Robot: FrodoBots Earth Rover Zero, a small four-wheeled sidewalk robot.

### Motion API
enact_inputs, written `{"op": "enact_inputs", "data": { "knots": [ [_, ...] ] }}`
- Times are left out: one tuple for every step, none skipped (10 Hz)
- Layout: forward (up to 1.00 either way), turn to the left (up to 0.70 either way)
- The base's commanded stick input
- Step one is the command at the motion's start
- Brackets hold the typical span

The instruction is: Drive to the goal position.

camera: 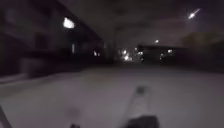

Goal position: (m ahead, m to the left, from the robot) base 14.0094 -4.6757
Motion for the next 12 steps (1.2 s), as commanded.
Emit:
{"op": "enact_inputs", "data": {
  "knots": [
    [0.50,0.00],
    [0.50,0.00],
    [0.50,0.00],
    [0.50,-0.25],
    [0.50,-0.50],
    [0.50,-0.50],
    [0.50,-0.50],
    [0.50,-0.50],
    [0.50,-0.50],
    [0.50,-0.33],
    [0.50,-0.06],
    [0.50,0.00]
  ]
}}
